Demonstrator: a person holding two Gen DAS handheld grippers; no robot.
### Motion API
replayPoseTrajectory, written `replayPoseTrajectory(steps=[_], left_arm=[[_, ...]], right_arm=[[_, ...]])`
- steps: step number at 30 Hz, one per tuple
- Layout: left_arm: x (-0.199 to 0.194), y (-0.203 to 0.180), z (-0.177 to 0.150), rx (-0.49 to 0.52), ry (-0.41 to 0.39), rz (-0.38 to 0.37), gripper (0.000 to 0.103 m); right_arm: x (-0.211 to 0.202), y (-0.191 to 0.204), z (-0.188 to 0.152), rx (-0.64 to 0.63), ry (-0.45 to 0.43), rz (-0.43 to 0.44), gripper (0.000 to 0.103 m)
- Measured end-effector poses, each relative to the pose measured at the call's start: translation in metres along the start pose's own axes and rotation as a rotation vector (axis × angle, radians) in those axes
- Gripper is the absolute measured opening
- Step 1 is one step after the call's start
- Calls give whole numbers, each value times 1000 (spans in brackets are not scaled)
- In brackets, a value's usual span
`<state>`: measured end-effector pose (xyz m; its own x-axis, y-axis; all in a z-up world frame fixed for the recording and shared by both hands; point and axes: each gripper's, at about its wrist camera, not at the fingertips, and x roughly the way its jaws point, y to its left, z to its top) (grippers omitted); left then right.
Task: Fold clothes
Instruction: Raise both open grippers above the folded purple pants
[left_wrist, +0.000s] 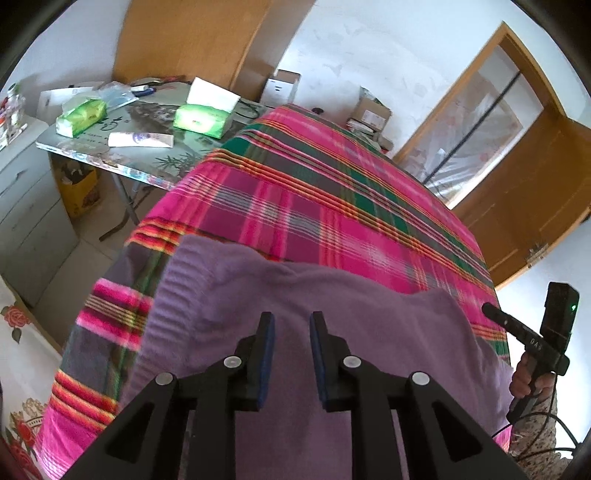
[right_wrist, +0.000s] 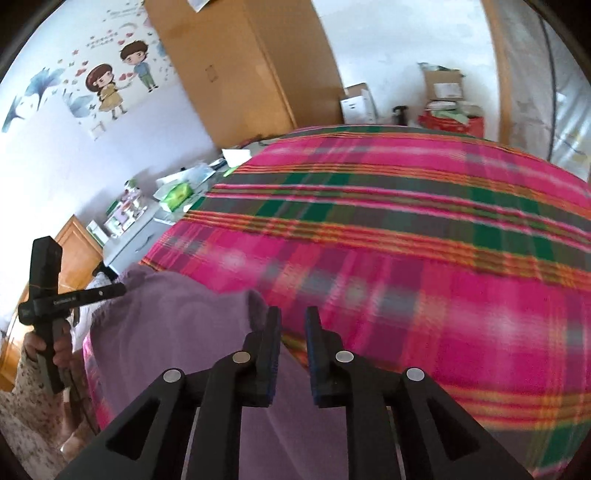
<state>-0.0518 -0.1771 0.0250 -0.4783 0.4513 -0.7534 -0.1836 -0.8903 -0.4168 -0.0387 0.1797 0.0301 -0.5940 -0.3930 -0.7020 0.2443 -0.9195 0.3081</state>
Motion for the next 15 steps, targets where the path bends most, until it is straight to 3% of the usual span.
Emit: replayPoseTrajectory(steps=[1,7,15], left_arm=[[1,-2,-3,5,7,-3,20],[8,-18,-21,56,52,9,20],[0,-12,-31,66,47,83,20]], right_arm=[[-3,-3,-7,3,3,-8,26],[2,-15,-37,11,42,-59,33],[11,-11,-47,-46,43,-152,33]])
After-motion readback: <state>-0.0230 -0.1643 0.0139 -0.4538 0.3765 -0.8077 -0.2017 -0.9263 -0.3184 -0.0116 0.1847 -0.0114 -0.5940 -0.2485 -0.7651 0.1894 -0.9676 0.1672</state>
